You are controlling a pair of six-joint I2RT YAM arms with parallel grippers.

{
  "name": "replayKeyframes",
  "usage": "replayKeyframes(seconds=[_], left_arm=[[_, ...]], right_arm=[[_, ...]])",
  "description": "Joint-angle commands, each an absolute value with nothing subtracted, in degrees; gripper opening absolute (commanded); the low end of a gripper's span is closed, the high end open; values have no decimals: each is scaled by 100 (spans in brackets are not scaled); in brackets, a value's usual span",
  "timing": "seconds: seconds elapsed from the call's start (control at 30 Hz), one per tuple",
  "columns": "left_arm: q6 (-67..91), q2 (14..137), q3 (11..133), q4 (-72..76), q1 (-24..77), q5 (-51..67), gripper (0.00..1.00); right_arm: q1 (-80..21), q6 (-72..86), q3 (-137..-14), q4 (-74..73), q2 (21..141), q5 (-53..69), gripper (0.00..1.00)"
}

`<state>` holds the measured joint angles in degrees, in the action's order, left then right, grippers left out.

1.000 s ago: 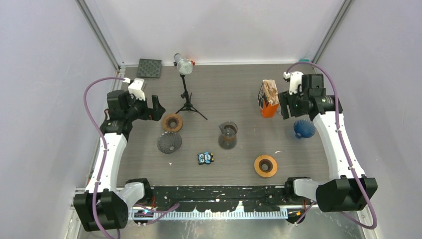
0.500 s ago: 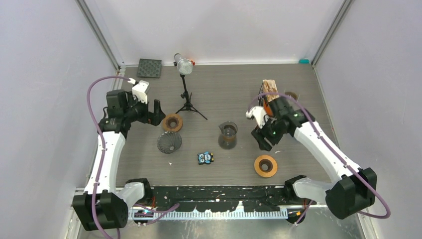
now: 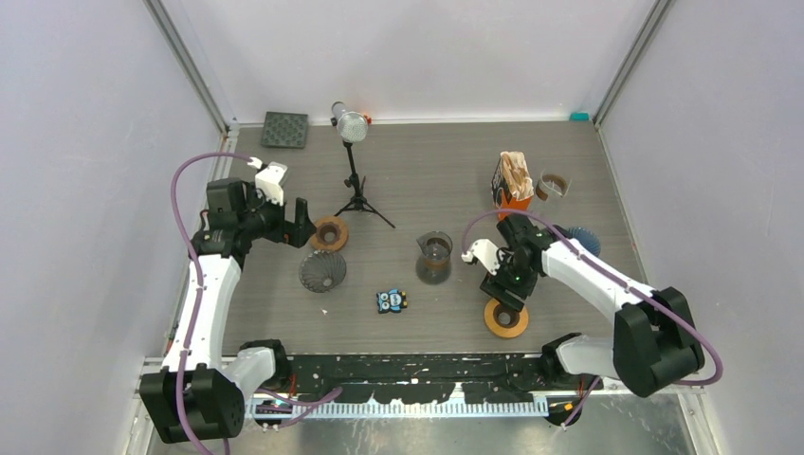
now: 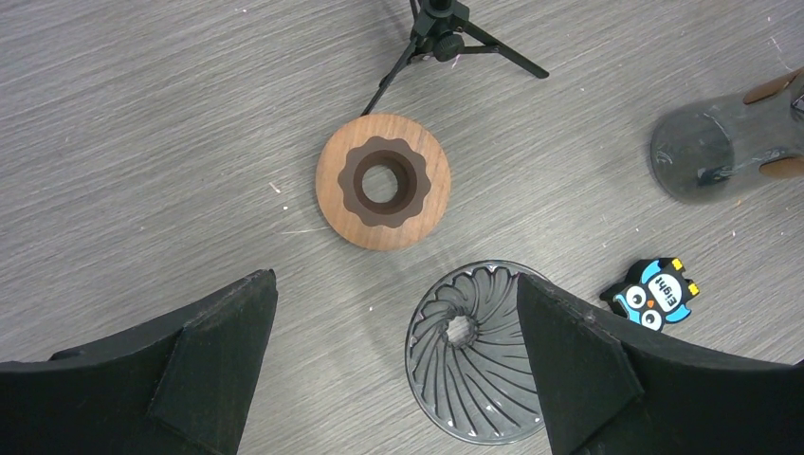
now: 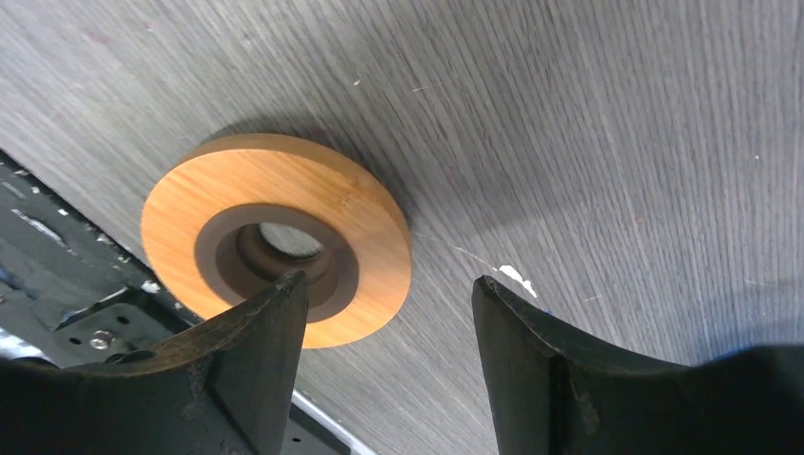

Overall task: Place the coffee filter in the dripper
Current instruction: Pick up the dripper holder from the center of the board.

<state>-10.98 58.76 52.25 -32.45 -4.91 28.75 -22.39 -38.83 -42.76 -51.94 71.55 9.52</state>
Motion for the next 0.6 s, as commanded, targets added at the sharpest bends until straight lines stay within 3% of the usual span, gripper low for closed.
replayKeyframes(seconds=[0.0,0.43,0.57], left_arm=[[-1081,5748,5221,-3120,-520,2979,100],[-1072,5700,5186,-3086,-519,2971,100],[-1070,5670,5164,-3070,-519,2972,100]], right_arm=[[-2259,-4168,-4153,-4633,7380,746,69],[-2255,-4187,-3966,-4574,7462,987,47],[-2259,-4158,-4024,-4733,7348,1034,47]])
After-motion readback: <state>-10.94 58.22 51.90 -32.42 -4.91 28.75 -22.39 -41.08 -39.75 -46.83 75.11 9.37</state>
